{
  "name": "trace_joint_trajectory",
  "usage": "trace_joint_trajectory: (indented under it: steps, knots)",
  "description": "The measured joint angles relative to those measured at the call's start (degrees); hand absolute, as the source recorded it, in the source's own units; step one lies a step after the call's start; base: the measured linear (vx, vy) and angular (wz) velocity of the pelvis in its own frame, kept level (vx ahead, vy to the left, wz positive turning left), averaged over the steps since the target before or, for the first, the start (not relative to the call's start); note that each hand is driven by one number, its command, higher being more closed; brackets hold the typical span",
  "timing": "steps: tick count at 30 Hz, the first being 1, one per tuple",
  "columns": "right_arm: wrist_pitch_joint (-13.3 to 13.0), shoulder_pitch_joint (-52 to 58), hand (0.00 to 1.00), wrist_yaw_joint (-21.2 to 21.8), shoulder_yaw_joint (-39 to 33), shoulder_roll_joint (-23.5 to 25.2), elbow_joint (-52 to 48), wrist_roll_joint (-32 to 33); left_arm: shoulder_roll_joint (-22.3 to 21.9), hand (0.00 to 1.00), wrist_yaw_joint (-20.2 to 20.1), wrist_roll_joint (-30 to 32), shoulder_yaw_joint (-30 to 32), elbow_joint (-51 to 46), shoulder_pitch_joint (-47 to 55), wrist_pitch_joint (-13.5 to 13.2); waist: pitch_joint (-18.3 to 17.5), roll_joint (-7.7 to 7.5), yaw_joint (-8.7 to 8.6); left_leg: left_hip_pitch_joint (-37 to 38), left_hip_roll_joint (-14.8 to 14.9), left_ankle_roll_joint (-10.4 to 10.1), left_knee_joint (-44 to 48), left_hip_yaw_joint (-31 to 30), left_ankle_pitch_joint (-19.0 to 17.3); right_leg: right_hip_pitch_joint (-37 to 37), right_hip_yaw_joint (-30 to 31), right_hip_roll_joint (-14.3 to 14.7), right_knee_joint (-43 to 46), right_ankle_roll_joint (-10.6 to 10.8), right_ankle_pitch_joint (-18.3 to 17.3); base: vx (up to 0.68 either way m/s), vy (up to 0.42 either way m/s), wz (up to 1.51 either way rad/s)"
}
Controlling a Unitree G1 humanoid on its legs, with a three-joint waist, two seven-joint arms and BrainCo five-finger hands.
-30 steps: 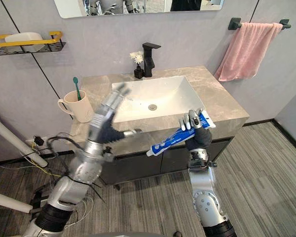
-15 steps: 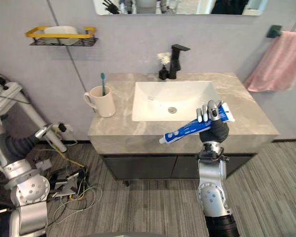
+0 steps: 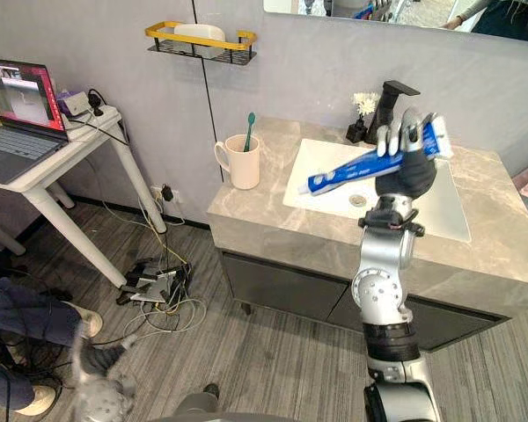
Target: Organize washtable
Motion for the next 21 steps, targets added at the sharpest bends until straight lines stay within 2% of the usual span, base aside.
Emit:
trace_joint_trajectory:
  steps: [3, 6, 9, 11, 14, 17, 21]
  knots:
    - [0.0, -3.1, 1.0, -1.8, 2.3, -1.0, 1.1, -1.6, 0.4, 0.0, -0.7, -5.0, 1.6, 5.8, -0.5, 0.5, 0.0, -0.28, 0.27, 2.2, 0.0, 0.0, -0.6, 3.4, -0.7, 0.5, 2.6, -0.2, -1.9, 0.3, 1.2, 0.06, 0.019, -0.55]
    - [0.1, -5.8, 1.0, -2.7, 2.5, -4.1, 4.5, -2.5, 2.4, 0.0, -1.0, -6.6, 2.5, 12.0, -2.4, 0.5, -0.1, -1.26, 0.55, 3.2, 0.1, 0.2, -0.3, 4.8, -1.7, 0.8, 4.6, -0.1, -2.4, 0.4, 1.4, 0.03, 0.011, -0.34]
    - [0.2, -10.5, 1.0, -3.1, 2.2, -8.5, 10.0, -3.5, 5.2, 0.0, -2.5, -7.5, 3.4, 19.3, -3.8, 0.7, -0.1, -3.06, 0.69, 3.8, 0.3, 0.3, 1.6, 6.5, -3.8, 0.2, 6.6, -0.5, -0.9, 0.8, 0.8, 0.03, 0.025, -0.36]
    - [0.1, -11.8, 1.0, -3.2, 1.2, -10.9, 10.5, -4.2, 6.5, 0.0, -3.5, -7.4, 3.6, 22.5, -4.6, 0.7, -0.1, -4.57, 0.65, 3.5, -0.3, 0.8, 3.4, 6.7, -5.3, -2.4, 7.3, -2.1, 5.0, 1.1, -2.1, 0.04, 0.062, -0.11]
    - [0.1, -12.8, 1.0, -4.1, 1.0, -11.9, 10.9, -5.3, 7.3, 0.0, -4.6, -6.9, 3.5, 23.9, -5.0, 0.7, 0.2, -5.31, 0.73, 3.4, -0.7, 1.3, 5.9, 6.6, -7.3, -5.3, 7.9, -3.6, 13.2, 0.0, -3.6, 0.02, 0.08, 0.01]
    - [0.1, -15.1, 1.0, -4.3, 1.2, -12.0, 13.6, -6.3, 8.3, 0.0, -5.4, -6.7, 3.1, 24.0, -4.9, 0.6, 1.1, -6.51, 1.06, 4.0, -0.5, 1.6, 7.4, 6.4, -8.9, -7.1, 8.0, -4.3, 19.3, -0.8, -3.2, -0.01, 0.08, 0.02]
    - [0.4, -20.6, 1.0, -4.1, 4.0, -12.0, 17.9, -6.5, 9.2, 0.0, -5.8, -6.7, 3.0, 24.0, -4.3, 0.6, 1.7, -7.43, 1.32, 5.1, -0.2, 1.7, 5.6, 7.0, -8.5, -6.8, 7.2, -3.6, 16.9, -3.8, -1.2, -0.01, 0.05, -0.08]
